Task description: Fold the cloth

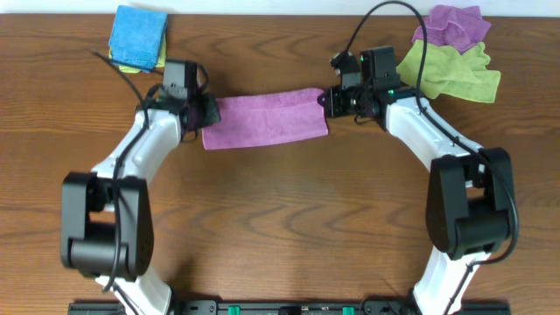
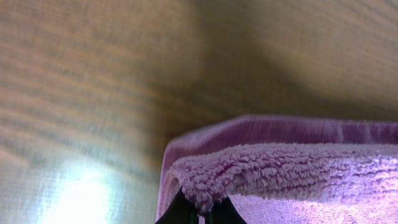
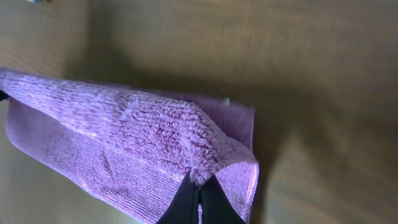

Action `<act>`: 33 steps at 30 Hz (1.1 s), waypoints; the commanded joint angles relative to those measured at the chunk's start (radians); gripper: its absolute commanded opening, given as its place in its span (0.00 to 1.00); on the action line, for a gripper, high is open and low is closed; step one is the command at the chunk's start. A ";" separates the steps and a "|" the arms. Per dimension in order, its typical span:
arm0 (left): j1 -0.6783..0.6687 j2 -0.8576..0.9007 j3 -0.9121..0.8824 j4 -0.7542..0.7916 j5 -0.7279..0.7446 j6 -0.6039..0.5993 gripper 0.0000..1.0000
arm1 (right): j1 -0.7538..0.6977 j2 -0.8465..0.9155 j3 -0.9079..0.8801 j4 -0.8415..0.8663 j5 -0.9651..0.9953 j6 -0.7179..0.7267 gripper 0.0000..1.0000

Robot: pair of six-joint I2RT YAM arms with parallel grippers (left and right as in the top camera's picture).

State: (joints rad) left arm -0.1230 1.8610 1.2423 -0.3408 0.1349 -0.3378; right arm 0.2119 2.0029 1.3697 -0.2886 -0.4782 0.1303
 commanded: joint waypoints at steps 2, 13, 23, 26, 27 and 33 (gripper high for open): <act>0.007 0.079 0.098 -0.062 0.002 0.033 0.05 | 0.005 0.034 0.046 -0.013 0.011 0.011 0.02; 0.012 0.089 0.105 -0.261 -0.039 0.047 0.06 | 0.005 0.040 0.046 -0.156 0.011 -0.006 0.02; 0.013 0.089 0.105 -0.253 -0.050 0.056 0.56 | 0.005 0.040 0.046 -0.172 0.011 -0.016 0.39; 0.013 0.089 0.105 -0.257 -0.050 0.084 0.62 | 0.003 0.039 0.046 -0.172 0.011 -0.015 0.60; 0.013 0.089 0.108 -0.262 -0.050 0.085 0.62 | 0.003 0.039 0.049 -0.172 0.011 -0.015 0.61; 0.012 0.085 0.194 -0.360 -0.037 0.100 0.59 | 0.003 0.010 0.096 -0.180 0.007 -0.022 0.60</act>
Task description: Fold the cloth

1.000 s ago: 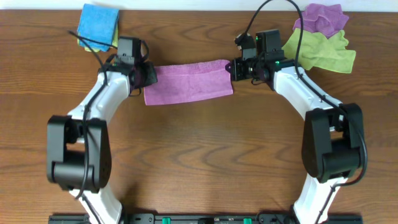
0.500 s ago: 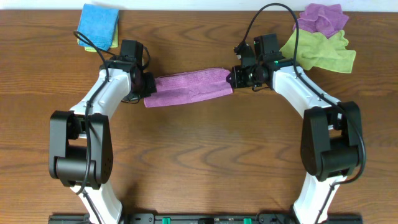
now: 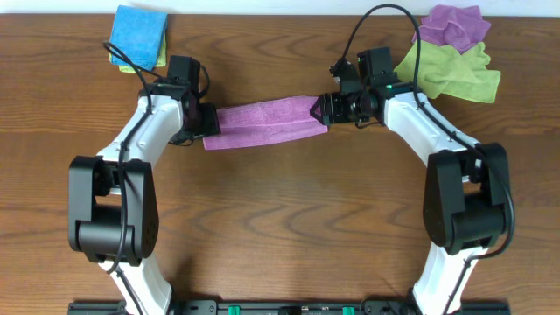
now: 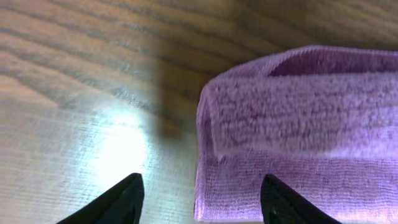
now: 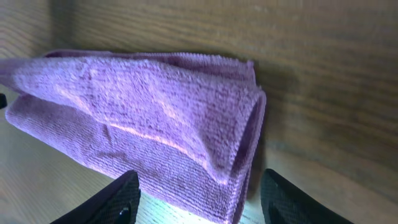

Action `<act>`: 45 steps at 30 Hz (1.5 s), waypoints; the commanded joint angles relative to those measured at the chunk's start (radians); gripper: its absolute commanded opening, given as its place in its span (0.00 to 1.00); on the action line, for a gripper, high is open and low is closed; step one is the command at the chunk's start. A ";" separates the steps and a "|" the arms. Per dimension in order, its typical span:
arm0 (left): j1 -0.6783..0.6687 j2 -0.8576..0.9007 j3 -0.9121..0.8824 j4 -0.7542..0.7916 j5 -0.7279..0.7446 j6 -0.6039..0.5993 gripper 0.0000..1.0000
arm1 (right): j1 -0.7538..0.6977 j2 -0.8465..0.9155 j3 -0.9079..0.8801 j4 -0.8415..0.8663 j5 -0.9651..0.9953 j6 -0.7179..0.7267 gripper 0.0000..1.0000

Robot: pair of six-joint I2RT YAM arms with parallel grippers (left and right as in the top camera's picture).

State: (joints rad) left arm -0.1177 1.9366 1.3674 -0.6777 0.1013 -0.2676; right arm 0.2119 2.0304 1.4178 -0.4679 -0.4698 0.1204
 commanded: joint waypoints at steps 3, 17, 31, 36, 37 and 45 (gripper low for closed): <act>0.006 0.010 0.142 -0.085 -0.004 0.061 0.32 | 0.005 -0.047 0.077 -0.002 0.000 -0.025 0.01; -0.031 0.026 0.121 -0.021 -0.042 0.054 0.06 | 0.106 -0.024 0.091 -0.018 0.228 -0.116 0.01; -0.093 0.066 0.036 0.078 -0.069 0.050 0.05 | 0.124 0.054 0.091 -0.022 0.257 -0.117 0.01; -0.093 0.107 0.035 0.081 -0.069 0.050 0.05 | 0.124 0.079 0.091 -0.026 0.257 -0.117 0.01; -0.093 0.114 0.035 0.084 -0.069 0.050 0.06 | 0.124 0.084 0.092 -0.026 0.257 -0.117 0.01; -0.093 0.179 0.035 0.098 -0.068 0.027 0.06 | 0.124 0.115 0.091 -0.046 0.257 -0.118 0.01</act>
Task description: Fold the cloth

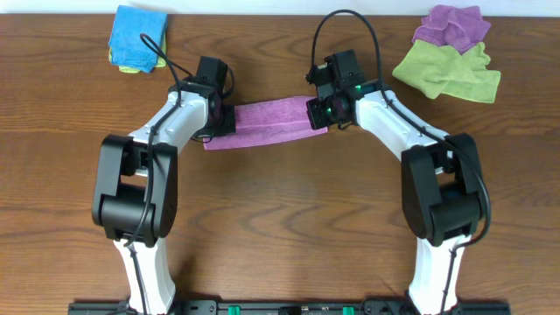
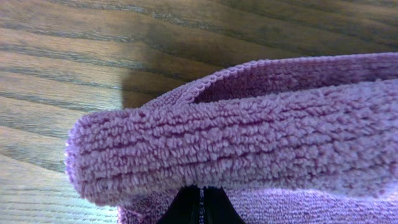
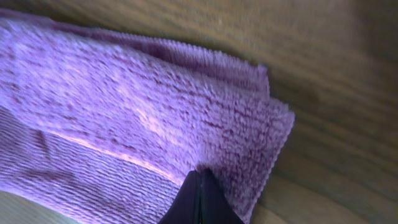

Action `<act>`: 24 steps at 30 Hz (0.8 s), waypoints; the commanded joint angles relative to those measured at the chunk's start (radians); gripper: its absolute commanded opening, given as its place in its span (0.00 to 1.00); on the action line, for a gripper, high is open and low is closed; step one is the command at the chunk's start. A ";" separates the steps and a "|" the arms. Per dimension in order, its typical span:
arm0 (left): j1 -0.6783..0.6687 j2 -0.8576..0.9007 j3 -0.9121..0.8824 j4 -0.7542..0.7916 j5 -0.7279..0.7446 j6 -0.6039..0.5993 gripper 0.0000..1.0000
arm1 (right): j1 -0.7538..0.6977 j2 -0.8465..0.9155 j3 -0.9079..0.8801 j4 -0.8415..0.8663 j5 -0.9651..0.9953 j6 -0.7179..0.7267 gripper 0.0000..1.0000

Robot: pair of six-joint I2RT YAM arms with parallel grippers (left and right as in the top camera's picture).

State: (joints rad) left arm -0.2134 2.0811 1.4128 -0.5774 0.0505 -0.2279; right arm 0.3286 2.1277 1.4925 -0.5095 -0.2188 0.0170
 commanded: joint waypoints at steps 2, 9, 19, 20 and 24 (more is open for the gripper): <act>0.003 0.040 -0.010 -0.002 -0.017 -0.016 0.06 | 0.008 0.018 0.016 -0.003 0.014 -0.015 0.01; 0.003 0.039 -0.010 -0.026 -0.006 -0.016 0.06 | 0.008 0.018 0.017 -0.016 0.027 -0.014 0.01; 0.003 0.039 -0.012 -0.112 -0.024 -0.015 0.06 | 0.009 0.018 0.016 -0.101 0.028 -0.014 0.01; 0.003 0.039 -0.014 -0.117 -0.037 -0.015 0.06 | 0.012 0.018 0.016 -0.114 0.028 -0.014 0.01; 0.003 0.039 -0.014 -0.119 -0.039 -0.014 0.06 | 0.029 0.018 0.008 -0.155 0.028 -0.014 0.01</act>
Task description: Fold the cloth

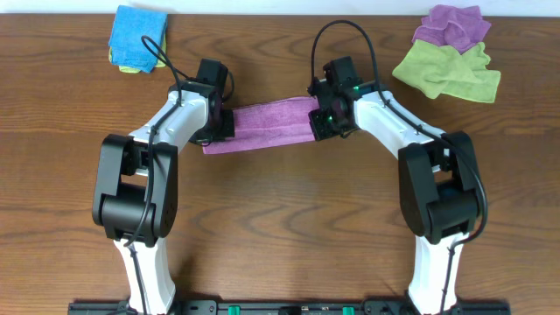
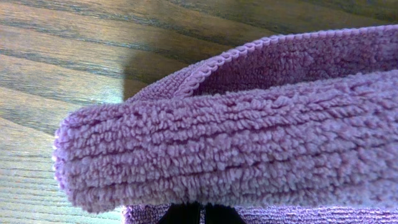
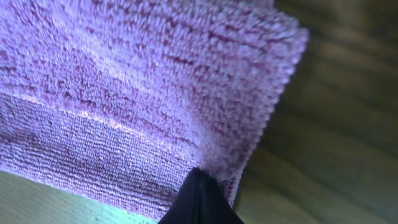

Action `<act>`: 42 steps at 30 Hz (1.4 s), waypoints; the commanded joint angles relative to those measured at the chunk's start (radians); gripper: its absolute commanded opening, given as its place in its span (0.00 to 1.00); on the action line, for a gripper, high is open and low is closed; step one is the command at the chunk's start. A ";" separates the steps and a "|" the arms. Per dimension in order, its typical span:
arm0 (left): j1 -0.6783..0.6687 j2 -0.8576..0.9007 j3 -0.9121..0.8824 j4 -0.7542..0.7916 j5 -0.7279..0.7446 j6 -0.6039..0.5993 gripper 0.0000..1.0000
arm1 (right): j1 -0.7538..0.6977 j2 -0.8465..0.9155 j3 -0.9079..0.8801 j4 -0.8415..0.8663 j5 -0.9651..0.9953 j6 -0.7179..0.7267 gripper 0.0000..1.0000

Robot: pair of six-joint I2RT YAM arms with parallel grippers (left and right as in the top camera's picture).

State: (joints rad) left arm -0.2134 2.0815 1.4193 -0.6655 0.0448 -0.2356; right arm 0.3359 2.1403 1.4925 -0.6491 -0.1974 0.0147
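A purple cloth (image 1: 267,124) lies on the wooden table as a long narrow folded strip between my two arms. My left gripper (image 1: 219,125) is shut on the strip's left end, whose thick rolled fold (image 2: 236,155) fills the left wrist view above the fingertips (image 2: 200,218). At the strip's right end my right gripper (image 1: 322,121) is shut on the cloth's corner (image 3: 249,93), its dark fingertips (image 3: 199,199) pinched together under the fabric.
A folded blue cloth on a yellow-green one (image 1: 137,38) sits at the far left. A crumpled green cloth (image 1: 446,70) and a purple one (image 1: 451,24) lie at the far right. Bare wooden table (image 1: 280,219) spreads in front of the strip.
Both grippers stay shut on the strip's ends. The right gripper has shifted slightly toward the front over its end; the cloth looks barely changed.
At first both grippers held a wider purple cloth by its ends, raised. Then both stood open with the cloth lying as a narrower strip. Later both were shut again on the strip's ends, further in, and they still hold them.
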 commanded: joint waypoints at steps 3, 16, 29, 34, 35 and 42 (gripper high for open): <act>0.003 0.039 -0.021 -0.037 -0.034 0.005 0.06 | 0.039 0.005 -0.008 -0.026 0.006 -0.012 0.01; 0.004 0.039 -0.021 -0.066 -0.095 0.087 0.06 | 0.064 0.004 -0.009 -0.179 0.015 -0.008 0.01; 0.003 0.039 -0.021 -0.071 -0.123 0.101 0.06 | 0.028 -0.205 -0.008 -0.214 -0.079 -0.021 0.31; 0.004 0.039 -0.021 -0.071 -0.122 0.101 0.06 | -0.078 -0.288 -0.008 -0.216 -0.278 -0.127 0.71; 0.004 0.039 -0.021 -0.072 -0.122 0.101 0.06 | -0.115 -0.294 -0.008 -0.217 -0.341 -0.158 0.72; 0.004 0.039 -0.021 -0.066 -0.095 0.101 0.05 | -0.334 -0.184 -0.029 -0.214 -0.818 -0.322 0.84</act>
State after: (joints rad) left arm -0.2199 2.0815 1.4216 -0.7147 -0.0151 -0.1520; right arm 0.0235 1.8935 1.4841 -0.8623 -0.7395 -0.2073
